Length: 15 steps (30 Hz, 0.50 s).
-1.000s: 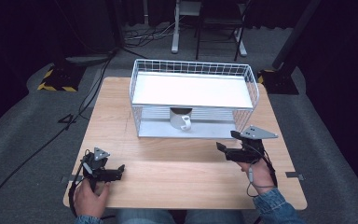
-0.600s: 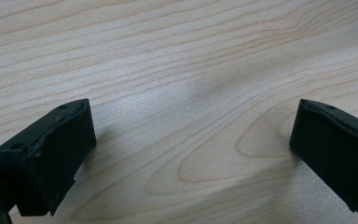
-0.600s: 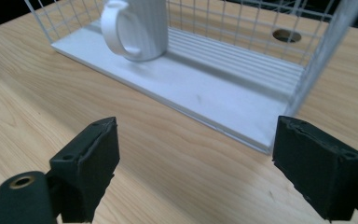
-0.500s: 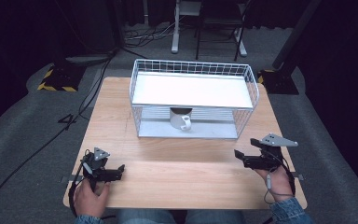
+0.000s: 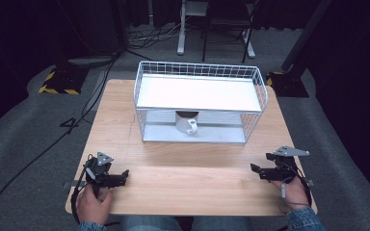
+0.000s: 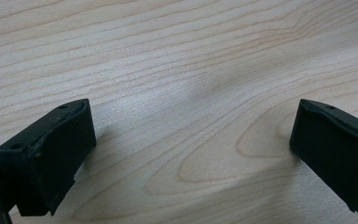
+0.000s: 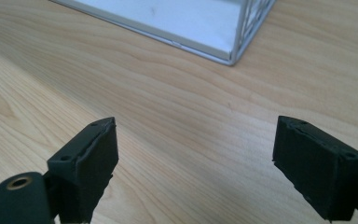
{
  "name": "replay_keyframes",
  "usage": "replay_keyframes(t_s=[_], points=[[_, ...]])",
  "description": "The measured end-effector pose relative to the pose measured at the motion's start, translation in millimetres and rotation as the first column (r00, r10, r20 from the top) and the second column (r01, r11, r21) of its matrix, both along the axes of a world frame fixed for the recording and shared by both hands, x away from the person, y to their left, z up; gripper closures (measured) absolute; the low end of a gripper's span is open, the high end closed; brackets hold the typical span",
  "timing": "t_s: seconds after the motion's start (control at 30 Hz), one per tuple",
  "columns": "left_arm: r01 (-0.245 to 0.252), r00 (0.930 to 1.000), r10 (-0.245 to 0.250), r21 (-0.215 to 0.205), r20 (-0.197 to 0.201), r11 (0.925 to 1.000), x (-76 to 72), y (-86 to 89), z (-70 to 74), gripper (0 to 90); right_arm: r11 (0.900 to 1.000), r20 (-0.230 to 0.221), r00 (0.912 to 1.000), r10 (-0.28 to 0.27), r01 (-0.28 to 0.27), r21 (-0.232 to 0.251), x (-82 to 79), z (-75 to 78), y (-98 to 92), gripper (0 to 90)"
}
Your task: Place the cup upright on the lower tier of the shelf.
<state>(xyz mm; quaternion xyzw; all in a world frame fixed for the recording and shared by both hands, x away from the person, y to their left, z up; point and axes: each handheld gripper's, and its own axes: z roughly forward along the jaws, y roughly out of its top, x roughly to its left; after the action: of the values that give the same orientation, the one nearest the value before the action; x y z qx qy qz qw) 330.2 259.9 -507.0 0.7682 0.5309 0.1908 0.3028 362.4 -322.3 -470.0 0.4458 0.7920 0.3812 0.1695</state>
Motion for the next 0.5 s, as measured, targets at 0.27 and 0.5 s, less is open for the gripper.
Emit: replay_keyframes(t_s=[0.27, 0.5], points=[[0.001, 1.0, -0.001, 0.0, 0.001, 1.0, 0.0, 0.0, 0.0, 0.5, 1.0, -0.063, 0.9976, -0.027, 0.026, -0.012, 2.7, -23.0, -8.6, 9.9], [0.001, 1.0, -0.001, 0.001, 0.001, 1.0, 0.0, 0.0, 0.0, 0.5, 0.998, -0.01, 0.9993, -0.037, 0.037, -0.055, 0.7, -35.3, -8.8, 6.2]])
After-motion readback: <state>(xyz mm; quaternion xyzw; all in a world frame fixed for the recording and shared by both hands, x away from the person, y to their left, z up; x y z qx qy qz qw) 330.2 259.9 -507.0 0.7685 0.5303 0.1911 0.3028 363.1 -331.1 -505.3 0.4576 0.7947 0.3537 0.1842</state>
